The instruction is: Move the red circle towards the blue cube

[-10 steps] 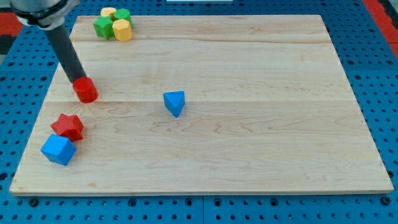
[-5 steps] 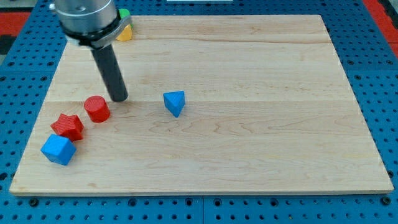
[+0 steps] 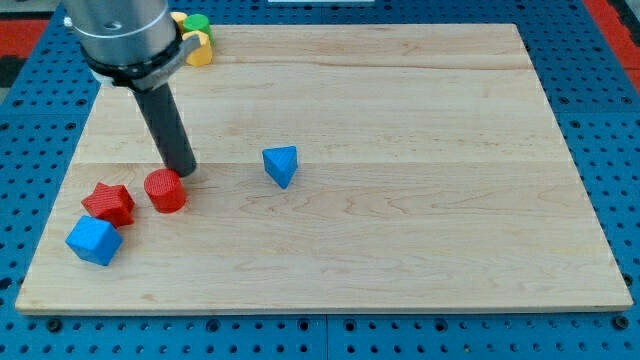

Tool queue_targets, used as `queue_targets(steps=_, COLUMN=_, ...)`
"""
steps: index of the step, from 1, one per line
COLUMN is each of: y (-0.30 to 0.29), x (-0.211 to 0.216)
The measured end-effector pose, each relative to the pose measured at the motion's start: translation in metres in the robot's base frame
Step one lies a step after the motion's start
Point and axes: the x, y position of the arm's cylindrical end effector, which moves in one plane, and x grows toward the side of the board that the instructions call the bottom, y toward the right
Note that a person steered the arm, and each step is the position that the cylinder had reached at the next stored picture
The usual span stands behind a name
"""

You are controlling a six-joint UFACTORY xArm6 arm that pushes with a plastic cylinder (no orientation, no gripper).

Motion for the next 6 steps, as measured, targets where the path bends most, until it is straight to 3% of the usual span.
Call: queue_targets(steps=6, y=-0.038, x=0.029)
